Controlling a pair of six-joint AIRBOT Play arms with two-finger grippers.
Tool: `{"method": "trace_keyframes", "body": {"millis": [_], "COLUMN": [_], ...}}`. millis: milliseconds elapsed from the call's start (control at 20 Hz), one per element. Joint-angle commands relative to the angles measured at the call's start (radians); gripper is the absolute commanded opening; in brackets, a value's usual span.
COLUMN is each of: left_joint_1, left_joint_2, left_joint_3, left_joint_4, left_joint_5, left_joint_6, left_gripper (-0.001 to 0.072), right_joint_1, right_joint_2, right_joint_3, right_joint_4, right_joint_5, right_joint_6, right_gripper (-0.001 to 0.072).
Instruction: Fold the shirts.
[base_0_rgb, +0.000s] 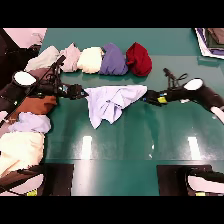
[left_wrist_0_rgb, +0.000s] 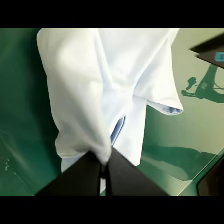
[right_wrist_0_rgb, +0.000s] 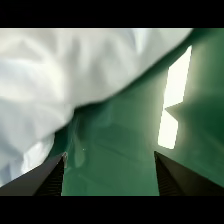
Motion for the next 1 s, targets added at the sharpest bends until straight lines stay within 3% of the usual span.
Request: {"method": "trace_keyframes", "body": {"millis": [0, 100, 200, 250, 300, 450, 550, 750, 950], "left_joint_1": [0.003, 0.003, 0.003, 0.003, 0.003, 0.022, 0.069, 0.159, 0.167], "left_joint_2": [0.002, 0.002, 0.002, 0.002, 0.003, 0.009, 0.009, 0.009, 0.009], "left_joint_3": [0.013, 0.013, 0.013, 0.013, 0.013, 0.065, 0.175, 0.517, 0.874], "left_joint_4": [0.010, 0.010, 0.010, 0.010, 0.010, 0.027, 0.029, 0.030, 0.029], "left_joint_5": [-0.008, -0.010, -0.013, -0.012, -0.012, -0.056, -0.153, -0.351, -0.420], "left_joint_6": [0.000, 0.000, -0.004, -0.011, -0.011, -0.018, -0.018, -0.016, -0.058], "left_gripper": [0.0023, 0.0023, 0.0023, 0.0023, 0.0023, 0.0022, 0.0022, 0.0022, 0.0022], "right_joint_1": [0.066, 0.083, 0.088, 0.087, 0.080, 0.036, -0.010, -0.102, -0.158], "right_joint_2": [-0.169, -0.238, -0.282, -0.292, -0.292, -0.222, -0.109, 0.147, 0.320], "right_joint_3": [0.085, 0.158, 0.206, 0.221, 0.232, 0.272, 0.307, 0.459, 0.628], "right_joint_4": [0.060, 0.058, 0.050, 0.048, 0.049, -0.005, -0.093, -0.251, -0.267], "right_joint_5": [-0.108, -0.111, -0.112, -0.118, -0.119, -0.042, 0.064, 0.288, 0.393], "right_joint_6": [-0.037, -0.037, -0.037, -0.039, -0.045, -0.045, -0.043, 0.032, 0.055], "right_gripper": [0.0580, 0.0548, 0.0291, 0.0121, 0.0024, 0.0021, 0.0021, 0.0022, 0.0022]}}
